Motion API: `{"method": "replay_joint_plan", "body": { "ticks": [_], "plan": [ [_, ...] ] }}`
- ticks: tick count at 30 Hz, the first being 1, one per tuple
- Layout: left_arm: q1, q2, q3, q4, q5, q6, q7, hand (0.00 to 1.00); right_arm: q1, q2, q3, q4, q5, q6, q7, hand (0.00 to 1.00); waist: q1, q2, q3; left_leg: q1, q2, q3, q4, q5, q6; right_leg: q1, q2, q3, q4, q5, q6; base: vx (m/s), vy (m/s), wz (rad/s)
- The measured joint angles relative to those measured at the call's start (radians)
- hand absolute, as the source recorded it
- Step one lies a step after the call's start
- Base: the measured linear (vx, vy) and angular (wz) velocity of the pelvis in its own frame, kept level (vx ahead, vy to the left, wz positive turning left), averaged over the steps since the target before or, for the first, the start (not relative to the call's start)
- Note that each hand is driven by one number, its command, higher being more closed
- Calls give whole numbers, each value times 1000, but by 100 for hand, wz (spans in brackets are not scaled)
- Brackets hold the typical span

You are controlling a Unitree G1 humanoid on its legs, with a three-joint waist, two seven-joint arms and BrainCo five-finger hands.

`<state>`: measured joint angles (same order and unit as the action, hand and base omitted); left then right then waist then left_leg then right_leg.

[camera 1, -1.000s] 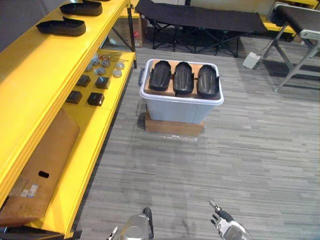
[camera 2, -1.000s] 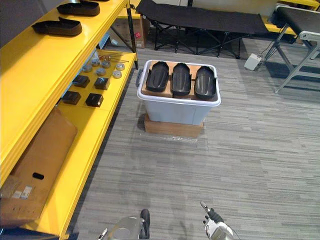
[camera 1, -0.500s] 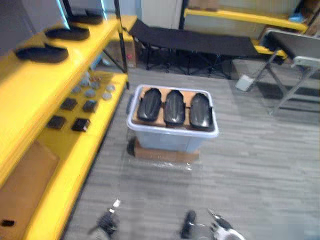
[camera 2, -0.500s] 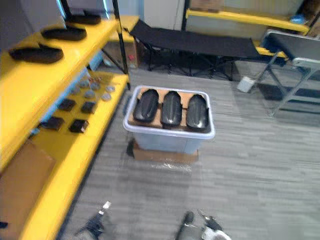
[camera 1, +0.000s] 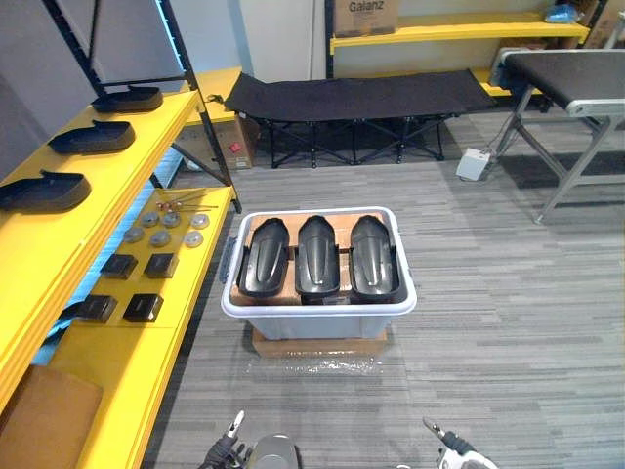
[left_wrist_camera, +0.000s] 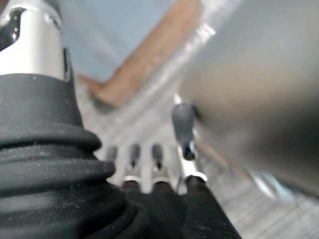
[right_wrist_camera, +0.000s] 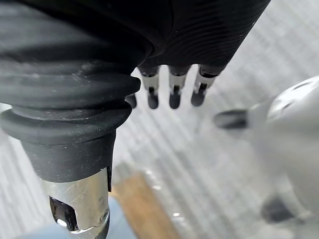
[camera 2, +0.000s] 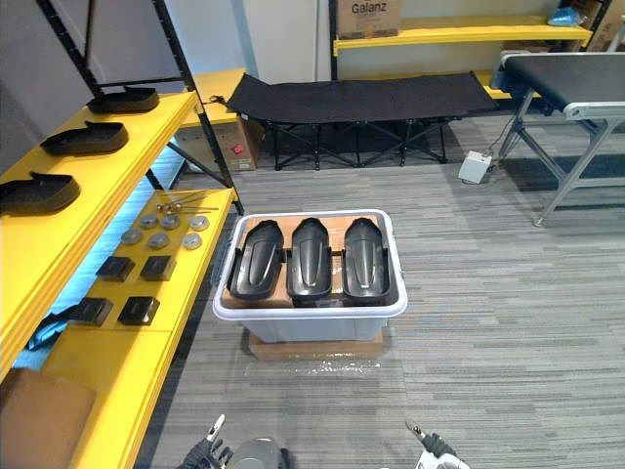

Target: Walk over and take plastic housings, then place them on the shelf

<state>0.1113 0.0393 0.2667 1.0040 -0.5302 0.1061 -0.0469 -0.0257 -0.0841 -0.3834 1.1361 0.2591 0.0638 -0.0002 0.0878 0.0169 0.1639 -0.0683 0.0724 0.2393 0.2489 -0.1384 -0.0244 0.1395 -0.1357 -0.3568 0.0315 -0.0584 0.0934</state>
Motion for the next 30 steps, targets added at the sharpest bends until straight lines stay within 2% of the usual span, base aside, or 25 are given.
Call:
{"method": "replay_joint_plan", "body": {
  "ticks": [1, 4, 6, 10, 14, 15, 16, 18, 20, 21, 22, 24, 25, 28, 30],
  "plan": [
    [-16, 13, 4, 0, 15, -4, -5, 0, 3, 1, -2, 0, -10, -9, -2, 0, 3, -30, 9, 6, -30, 14, -32, 10, 16, 6, -24, -2, -23, 7, 9, 303, 101, 6],
    [-27, 29, -3, 6, 36, -5, -3, 0, 13, 7, 0, -10, -61, -24, 3, 0, 3, -49, 22, 62, -52, 17, -52, 12, 19, 58, -43, -30, -27, 16, 21, 262, 74, 6],
    [-39, 38, -32, 3, 40, -9, 4, 0, 26, 11, 9, -21, -112, -62, 22, 0, 0, -59, 21, 106, -57, 7, -85, 12, 19, 88, -44, -55, -13, 23, 18, 211, 32, 17],
    [-54, 53, -114, -2, 40, -10, 33, 0, 27, 15, 69, -34, -175, -139, 46, 0, -26, -63, 17, 137, -41, -42, -131, 13, 19, 69, -43, -59, 85, 30, 19, 146, 47, 29],
    [-53, 72, -149, -3, 26, -3, 42, 0, 50, 31, 92, -47, -193, -148, 47, 0, -46, -56, 11, 156, -12, -100, -137, 13, 19, 47, -32, -50, 212, 82, 22, 118, 20, 44],
    [-55, 71, -163, -6, 25, -3, 40, 0, 66, 37, 94, -59, -204, -148, 47, 0, -50, -38, 9, 156, 12, -129, -136, 13, 20, 7, -22, -26, 284, 57, 18, 120, -2, 64],
    [-55, 82, -165, -7, 25, -2, 37, 0, 74, 45, 105, -65, -216, -148, 47, 0, -49, -40, 9, 157, 22, -154, -135, 13, 20, 2, -8, 4, 264, -38, 23, 105, -17, 64],
    [-54, 95, -171, -3, 25, 4, 37, 0, 83, 47, 129, -65, -214, -148, 46, 0, -47, -54, 1, 156, 21, -191, -133, 13, 19, 8, -4, 10, 163, -59, 19, 51, -74, 65],
    [-44, 93, -171, -1, 17, 4, 36, 0, 84, 47, 134, -68, -213, -148, 46, 0, -44, -64, 3, 156, 11, -205, -120, 7, 10, 9, -6, 8, 67, -33, 33, 11, -119, 52],
    [-32, 93, -170, -2, 10, 4, 36, 0, 78, 47, 146, -71, -213, -148, 46, 0, -39, -76, 5, 156, -3, -207, -107, 1, 0, 0, -16, 8, 51, 25, 32, -16, -201, 31],
    [-9, 91, -145, -2, -33, -1, 34, 0, 77, 49, 171, -76, -213, -151, 45, 0, -29, -102, 5, 155, -26, -208, -101, -16, -23, -8, -41, -7, 51, 48, 32, -1, -195, 20],
    [-3, 78, -126, -2, -60, -7, 29, 0, 63, 46, 173, -76, -212, -159, 46, 0, -13, -90, 6, 144, -12, -206, -95, -22, -34, 7, -23, -1, -1, 27, 29, 7, -199, 2],
    [-8, 56, -109, -1, -62, -11, 29, 0, 46, 31, 174, -87, -213, -179, 48, 0, -22, -61, 22, 115, 17, -204, -66, -31, -48, 9, 5, -15, -23, 31, 18, -42, -180, 2],
    [-9, 27, -83, 17, -59, -13, 24, 0, 66, -4, 180, -98, -212, -207, 70, 0, -44, -11, 32, 105, 50, -139, -65, -20, -75, -6, 17, -29, -15, 27, 5, -88, -123, 8],
    [-10, 18, -84, 33, -53, -15, 22, 0, 99, -32, 209, -115, -212, -217, 87, 0, -58, 2, 31, 135, 51, -108, -106, -4, -84, -6, 17, -23, -13, 26, 5, -15, -26, -5]
  ]
}}
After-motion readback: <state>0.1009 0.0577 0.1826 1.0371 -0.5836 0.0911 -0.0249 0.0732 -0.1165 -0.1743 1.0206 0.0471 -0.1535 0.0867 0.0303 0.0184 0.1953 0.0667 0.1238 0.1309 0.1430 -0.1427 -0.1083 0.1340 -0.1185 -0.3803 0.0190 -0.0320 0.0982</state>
